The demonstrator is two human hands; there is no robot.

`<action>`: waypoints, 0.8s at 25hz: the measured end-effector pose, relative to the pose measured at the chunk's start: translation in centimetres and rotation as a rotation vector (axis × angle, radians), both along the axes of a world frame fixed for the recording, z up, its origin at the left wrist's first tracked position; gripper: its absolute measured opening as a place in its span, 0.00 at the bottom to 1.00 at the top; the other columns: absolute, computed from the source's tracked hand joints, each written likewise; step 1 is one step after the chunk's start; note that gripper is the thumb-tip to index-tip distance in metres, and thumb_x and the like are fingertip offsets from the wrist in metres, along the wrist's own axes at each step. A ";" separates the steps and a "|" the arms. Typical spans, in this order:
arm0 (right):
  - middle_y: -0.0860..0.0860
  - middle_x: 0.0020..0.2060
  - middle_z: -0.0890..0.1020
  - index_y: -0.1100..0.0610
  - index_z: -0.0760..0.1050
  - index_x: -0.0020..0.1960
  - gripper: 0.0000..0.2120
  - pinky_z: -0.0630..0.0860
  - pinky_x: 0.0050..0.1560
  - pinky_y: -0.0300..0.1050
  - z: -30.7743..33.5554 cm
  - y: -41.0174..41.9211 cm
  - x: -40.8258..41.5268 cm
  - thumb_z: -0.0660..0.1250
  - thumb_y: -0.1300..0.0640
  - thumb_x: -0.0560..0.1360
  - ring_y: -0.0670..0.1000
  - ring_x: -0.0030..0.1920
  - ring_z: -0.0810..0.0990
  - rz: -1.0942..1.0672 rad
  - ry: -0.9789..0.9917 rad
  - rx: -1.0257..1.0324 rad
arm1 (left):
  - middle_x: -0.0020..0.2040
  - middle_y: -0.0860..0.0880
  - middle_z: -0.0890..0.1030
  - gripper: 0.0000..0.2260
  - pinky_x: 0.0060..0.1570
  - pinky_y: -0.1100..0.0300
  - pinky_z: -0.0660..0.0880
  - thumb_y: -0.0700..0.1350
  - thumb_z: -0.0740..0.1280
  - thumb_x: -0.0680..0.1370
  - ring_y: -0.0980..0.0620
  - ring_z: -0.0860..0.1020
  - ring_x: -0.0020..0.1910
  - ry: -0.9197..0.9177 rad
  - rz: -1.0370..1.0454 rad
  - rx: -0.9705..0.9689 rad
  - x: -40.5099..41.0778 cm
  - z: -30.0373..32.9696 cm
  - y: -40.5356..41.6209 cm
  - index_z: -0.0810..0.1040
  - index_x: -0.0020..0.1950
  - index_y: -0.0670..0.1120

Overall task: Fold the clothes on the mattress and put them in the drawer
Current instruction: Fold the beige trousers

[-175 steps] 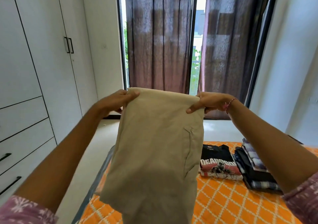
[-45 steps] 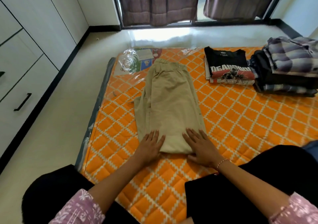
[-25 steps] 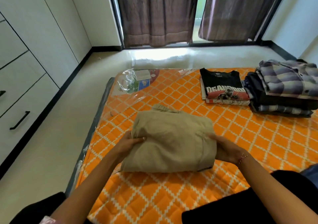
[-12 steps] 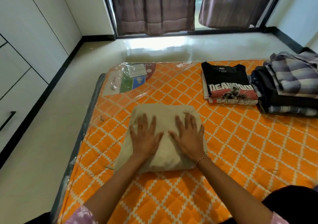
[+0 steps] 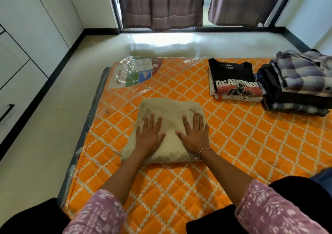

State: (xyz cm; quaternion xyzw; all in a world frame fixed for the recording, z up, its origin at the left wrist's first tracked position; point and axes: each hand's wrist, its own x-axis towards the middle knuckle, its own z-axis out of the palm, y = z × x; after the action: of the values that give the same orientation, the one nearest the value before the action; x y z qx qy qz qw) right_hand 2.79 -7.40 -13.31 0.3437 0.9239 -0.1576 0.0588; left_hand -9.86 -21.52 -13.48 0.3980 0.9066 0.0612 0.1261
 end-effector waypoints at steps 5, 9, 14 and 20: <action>0.56 0.78 0.47 0.52 0.41 0.78 0.42 0.58 0.72 0.60 0.3 -0.1 4.4 0.58 0.34 0.75 0.60 0.76 0.52 -0.282 0.159 -0.282 | 0.70 0.40 0.69 0.36 0.60 0.50 0.70 0.64 0.66 0.73 0.41 0.69 0.67 -0.286 0.488 0.234 -0.1 1.2 -4.9 0.64 0.72 0.41; 0.59 0.65 0.74 0.60 0.67 0.70 0.29 0.72 0.62 0.56 0.5 -0.1 5.5 0.69 0.48 0.75 0.60 0.63 0.74 -0.544 0.460 -0.608 | 0.64 0.41 0.76 0.26 0.58 0.49 0.74 0.49 0.73 0.73 0.42 0.76 0.58 -0.862 0.616 0.459 -1.0 2.0 -5.5 0.72 0.66 0.40; 0.60 0.56 0.81 0.59 0.76 0.54 0.10 0.78 0.45 0.48 1.7 2.0 4.7 0.71 0.62 0.73 0.55 0.46 0.81 -0.656 0.594 -1.139 | 0.64 0.46 0.75 0.28 0.52 0.57 0.74 0.41 0.72 0.73 0.48 0.77 0.54 -1.117 0.531 0.550 -0.5 1.9 -4.7 0.66 0.71 0.44; 0.60 0.57 0.80 0.63 0.74 0.61 0.17 0.78 0.46 0.48 2.4 9.1 -0.6 0.69 0.68 0.73 0.57 0.48 0.81 -0.594 0.773 -1.060 | 0.65 0.44 0.75 0.38 0.53 0.58 0.74 0.47 0.73 0.63 0.47 0.76 0.56 -0.954 0.348 0.605 -6.1 3.2 2.5 0.65 0.71 0.42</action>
State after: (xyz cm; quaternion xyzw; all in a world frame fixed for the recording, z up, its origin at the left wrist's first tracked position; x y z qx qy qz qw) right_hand 2.21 1.70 -10.90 0.4251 0.5454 -0.7046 -0.1590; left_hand -15.97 -19.02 -10.27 0.1900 0.7439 0.5092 0.3889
